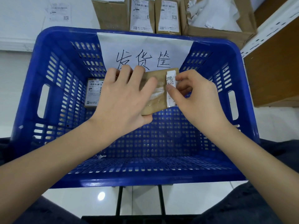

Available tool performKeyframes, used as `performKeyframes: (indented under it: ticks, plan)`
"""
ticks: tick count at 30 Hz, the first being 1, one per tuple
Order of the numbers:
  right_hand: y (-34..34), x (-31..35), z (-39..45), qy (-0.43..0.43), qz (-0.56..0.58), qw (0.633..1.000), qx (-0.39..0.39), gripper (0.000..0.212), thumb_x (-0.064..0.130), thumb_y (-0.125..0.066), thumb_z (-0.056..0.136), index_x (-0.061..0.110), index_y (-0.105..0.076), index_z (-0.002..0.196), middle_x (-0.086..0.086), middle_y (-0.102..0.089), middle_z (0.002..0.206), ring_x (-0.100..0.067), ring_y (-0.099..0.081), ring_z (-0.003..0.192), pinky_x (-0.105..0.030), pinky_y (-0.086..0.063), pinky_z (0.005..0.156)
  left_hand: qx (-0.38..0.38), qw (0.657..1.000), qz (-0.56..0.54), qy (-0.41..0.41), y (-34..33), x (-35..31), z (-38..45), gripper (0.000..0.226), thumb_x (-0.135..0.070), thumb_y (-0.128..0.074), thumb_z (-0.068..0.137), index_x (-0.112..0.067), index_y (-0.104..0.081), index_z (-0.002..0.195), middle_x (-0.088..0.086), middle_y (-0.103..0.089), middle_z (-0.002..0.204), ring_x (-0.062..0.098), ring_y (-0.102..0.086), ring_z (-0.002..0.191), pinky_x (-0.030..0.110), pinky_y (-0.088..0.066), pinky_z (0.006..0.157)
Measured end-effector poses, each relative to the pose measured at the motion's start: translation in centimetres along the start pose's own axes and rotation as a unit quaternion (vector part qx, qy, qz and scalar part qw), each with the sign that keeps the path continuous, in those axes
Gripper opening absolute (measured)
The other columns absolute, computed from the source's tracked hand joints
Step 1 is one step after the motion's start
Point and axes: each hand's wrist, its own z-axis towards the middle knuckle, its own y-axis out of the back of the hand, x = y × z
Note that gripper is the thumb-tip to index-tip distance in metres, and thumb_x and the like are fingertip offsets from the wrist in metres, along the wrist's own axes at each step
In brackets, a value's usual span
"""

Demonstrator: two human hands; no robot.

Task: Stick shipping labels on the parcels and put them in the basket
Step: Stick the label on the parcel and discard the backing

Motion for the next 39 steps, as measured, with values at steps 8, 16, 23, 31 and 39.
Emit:
performKeyframes:
  ticks: [8, 16, 23, 31, 39]
  plan:
    - [0.1, 0.1, 0.4, -0.073, 0.098, 0.992, 0.007, 0.022, 0.025, -0.071, 0.085, 0.024, -0.055, 0.070, 0.010, -0.055, 0.057, 0.000, -0.051, 0.048, -0.009, -0.036, 0.051, 0.001, 1.000, -0.001, -0.009, 0.3, 0.0, 0.0, 0.062, -0.044, -0.069, 0.060, -0.009, -0.050, 0.107, 0.017, -0.059, 0.105, 0.033, -0.054, 0.083, 0.043, -0.032, 0.070]
    - [1.5, 0.0, 1.4, -0.045, 0.134, 0.990, 0.003, 0.010, 0.015, -0.068, 0.087, 0.016, -0.069, 0.077, -0.012, -0.069, 0.075, -0.021, -0.064, 0.066, -0.029, -0.053, 0.065, -0.002, 0.999, 0.004, -0.046, 0.3, 0.0, -0.2, 0.067, -0.043, -0.072, 0.060, -0.009, -0.045, 0.111, 0.020, -0.059, 0.108, 0.035, -0.055, 0.085, 0.044, -0.030, 0.072]
    - [1.8, -0.3, 1.6, -0.055, 0.130, 0.989, 0.032, 0.010, 0.016, -0.066, 0.089, 0.016, -0.070, 0.081, -0.009, -0.070, 0.078, -0.023, -0.065, 0.070, -0.034, -0.055, 0.069, 0.006, 0.999, 0.011, -0.053, 0.5, 0.1, -0.1, 0.066, -0.043, -0.072, 0.060, -0.009, -0.047, 0.110, 0.020, -0.059, 0.110, 0.034, -0.055, 0.085, 0.044, -0.030, 0.073]
    - [1.6, -0.1, 1.4, -0.072, 0.152, 0.984, 0.066, 0.014, 0.017, -0.070, 0.086, 0.003, -0.071, 0.083, -0.015, -0.071, 0.080, -0.021, -0.065, 0.068, -0.028, -0.053, 0.066, -0.002, 0.996, 0.032, -0.084, 1.2, 0.0, -0.5, 0.068, -0.035, -0.075, 0.060, -0.007, -0.045, 0.115, 0.023, -0.057, 0.113, 0.037, -0.056, 0.089, 0.047, -0.029, 0.074]
    - [0.3, -0.2, 0.5, -0.072, 0.133, 0.985, 0.082, 0.016, 0.022, -0.073, 0.083, 0.014, -0.064, 0.072, -0.002, -0.065, 0.068, -0.009, -0.057, 0.058, -0.015, -0.046, 0.057, 0.007, 0.999, 0.029, -0.036, 1.0, 0.8, 0.1, 0.059, -0.038, -0.069, 0.062, -0.005, -0.050, 0.107, 0.020, -0.059, 0.108, 0.035, -0.055, 0.086, 0.045, -0.028, 0.073]
